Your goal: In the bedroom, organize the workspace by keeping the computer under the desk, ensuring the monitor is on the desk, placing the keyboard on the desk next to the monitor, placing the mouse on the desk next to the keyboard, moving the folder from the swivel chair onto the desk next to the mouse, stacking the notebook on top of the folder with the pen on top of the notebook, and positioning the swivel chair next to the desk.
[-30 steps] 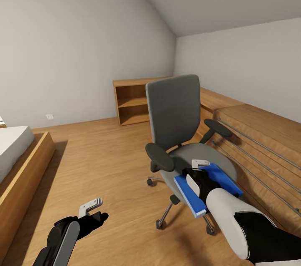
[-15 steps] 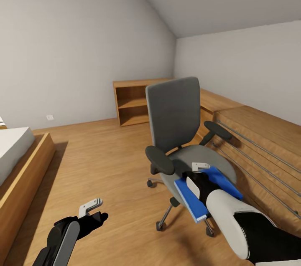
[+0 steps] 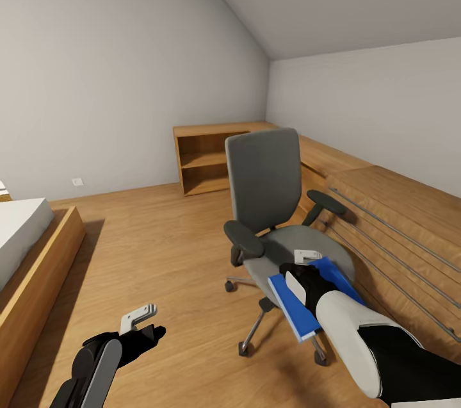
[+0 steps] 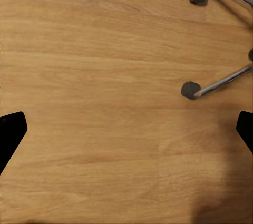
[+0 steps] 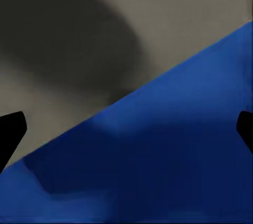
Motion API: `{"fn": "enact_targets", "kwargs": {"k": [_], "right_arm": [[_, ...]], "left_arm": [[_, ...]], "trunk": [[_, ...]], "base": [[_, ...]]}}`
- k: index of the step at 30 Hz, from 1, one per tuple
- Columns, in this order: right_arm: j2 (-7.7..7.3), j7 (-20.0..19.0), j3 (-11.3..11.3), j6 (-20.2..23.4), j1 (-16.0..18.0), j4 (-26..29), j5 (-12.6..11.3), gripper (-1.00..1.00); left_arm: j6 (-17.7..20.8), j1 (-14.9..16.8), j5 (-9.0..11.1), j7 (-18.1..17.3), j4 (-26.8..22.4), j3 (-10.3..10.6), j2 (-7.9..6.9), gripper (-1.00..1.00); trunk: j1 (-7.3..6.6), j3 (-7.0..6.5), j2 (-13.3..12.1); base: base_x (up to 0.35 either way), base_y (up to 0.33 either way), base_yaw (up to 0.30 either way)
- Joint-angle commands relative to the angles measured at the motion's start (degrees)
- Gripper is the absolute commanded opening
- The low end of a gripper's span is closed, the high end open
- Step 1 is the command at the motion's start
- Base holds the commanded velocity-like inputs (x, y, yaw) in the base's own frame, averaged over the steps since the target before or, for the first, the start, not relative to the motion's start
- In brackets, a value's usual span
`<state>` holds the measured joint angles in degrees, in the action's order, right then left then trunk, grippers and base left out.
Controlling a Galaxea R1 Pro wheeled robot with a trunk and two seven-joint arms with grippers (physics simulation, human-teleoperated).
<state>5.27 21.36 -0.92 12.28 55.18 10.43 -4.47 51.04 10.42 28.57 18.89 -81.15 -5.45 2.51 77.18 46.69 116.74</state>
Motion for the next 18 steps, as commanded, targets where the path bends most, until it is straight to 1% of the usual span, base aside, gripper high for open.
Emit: {"fn": "enact_targets", "kwargs": {"k": [1,18], "right_arm": [[0.01,0.3,-0.1,0.2,0.0,0.1,-0.5,1.00],[-0.01,0.3,-0.1,0.2,0.0,0.2,-0.5,1.00]], "left_arm": [[0.2,0.0,0.6,0.5,-0.1,-0.1,0.04,1.00],[0.2,0.1,0.6,0.5,-0.1,-0.1,0.04,1.00]], "trunk": [[-0.01,0.06,0.0],[-0.01,0.06,0.0]], "base": [[0.000,0.000,0.000],[0.000,0.000,0.000]]}}
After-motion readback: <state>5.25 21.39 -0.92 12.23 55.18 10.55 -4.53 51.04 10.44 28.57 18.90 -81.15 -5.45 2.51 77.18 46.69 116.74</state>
